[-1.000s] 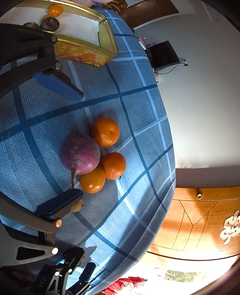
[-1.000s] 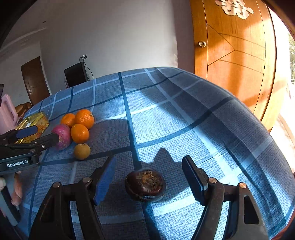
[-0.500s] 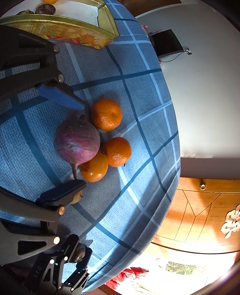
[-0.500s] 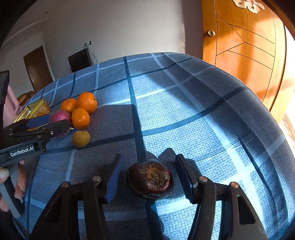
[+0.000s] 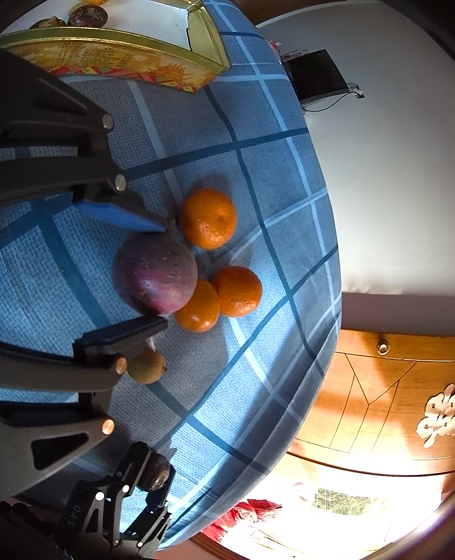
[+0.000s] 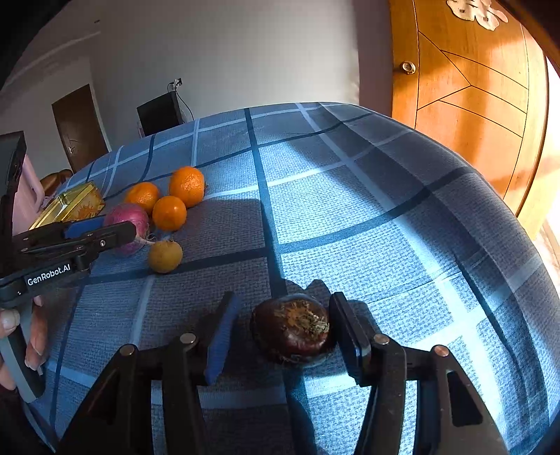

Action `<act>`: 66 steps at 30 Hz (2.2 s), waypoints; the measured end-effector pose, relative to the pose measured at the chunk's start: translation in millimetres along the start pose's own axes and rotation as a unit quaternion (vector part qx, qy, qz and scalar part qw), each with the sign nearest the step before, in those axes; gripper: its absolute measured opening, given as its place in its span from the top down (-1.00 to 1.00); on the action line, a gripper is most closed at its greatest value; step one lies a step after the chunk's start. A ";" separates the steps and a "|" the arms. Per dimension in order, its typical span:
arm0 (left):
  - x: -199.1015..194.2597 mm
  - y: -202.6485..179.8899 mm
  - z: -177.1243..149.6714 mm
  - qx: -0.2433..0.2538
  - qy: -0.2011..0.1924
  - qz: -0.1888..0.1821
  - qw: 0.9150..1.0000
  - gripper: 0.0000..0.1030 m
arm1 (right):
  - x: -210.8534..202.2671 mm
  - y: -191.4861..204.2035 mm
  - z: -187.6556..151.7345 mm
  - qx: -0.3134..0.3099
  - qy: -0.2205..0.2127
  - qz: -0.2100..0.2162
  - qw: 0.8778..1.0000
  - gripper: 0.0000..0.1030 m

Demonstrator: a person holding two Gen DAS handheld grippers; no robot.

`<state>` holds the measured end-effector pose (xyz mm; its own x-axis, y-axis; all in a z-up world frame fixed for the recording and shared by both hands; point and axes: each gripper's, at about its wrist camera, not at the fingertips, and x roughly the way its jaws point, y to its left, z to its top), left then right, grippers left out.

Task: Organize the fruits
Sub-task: 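Grasp the purple round fruit with the left tool while the right tool grasps a mangosteen, then lift the purple fruit and mangosteen and carry both over the tin tray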

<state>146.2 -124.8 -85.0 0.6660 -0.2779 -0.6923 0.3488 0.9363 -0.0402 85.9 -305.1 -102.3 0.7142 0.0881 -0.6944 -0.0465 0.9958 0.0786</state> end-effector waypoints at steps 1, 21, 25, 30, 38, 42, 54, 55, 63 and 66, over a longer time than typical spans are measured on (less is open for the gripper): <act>0.6 1.0 0.2 -0.003 0.001 0.003 1.000 -0.08 | -0.9 0.6 -1.4 -0.002 0.000 0.000 1.000 -0.09; 3.3 8.0 -5.2 -0.022 0.022 -0.023 0.999 0.02 | -11.7 15.9 -1.8 -0.032 -0.035 0.017 0.999 0.12; -3.9 12.4 -10.6 -0.026 0.017 -0.017 0.999 0.02 | -13.4 23.4 0.0 -0.037 -0.040 0.028 0.998 0.12; -18.1 17.5 -19.7 -0.028 0.004 -0.003 1.000 0.02 | -13.7 36.9 -1.4 -0.048 -0.042 0.044 0.997 0.12; -37.8 23.7 -31.1 -0.030 -0.018 0.007 0.999 0.02 | -22.0 62.7 -0.1 -0.070 -0.055 0.066 0.994 0.12; -46.0 26.3 -35.3 -0.032 -0.028 0.009 0.999 0.02 | -24.6 72.8 1.0 -0.077 -0.063 0.075 0.992 0.12; -74.1 31.1 -41.6 -0.035 -0.063 0.016 0.997 0.02 | -32.0 91.1 6.5 -0.090 -0.086 0.095 0.988 0.12; -76.8 31.6 -41.8 -0.035 -0.066 0.017 0.997 0.02 | -33.5 91.8 7.2 -0.091 -0.088 0.097 0.987 0.12; -99.2 37.9 -41.5 -0.039 -0.091 0.023 0.995 0.02 | -43.1 101.1 13.4 -0.099 -0.103 0.109 0.984 0.12; -105.7 40.6 -41.4 -0.041 -0.100 0.026 0.994 0.02 | -48.6 106.0 14.4 -0.104 -0.111 0.113 0.982 0.12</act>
<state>62.7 -48.4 -43.3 0.8026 -0.2581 -0.5377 0.2612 0.9626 -0.0722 56.3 -204.2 -50.0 0.8028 0.3222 -0.5016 -0.3457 0.9371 0.0486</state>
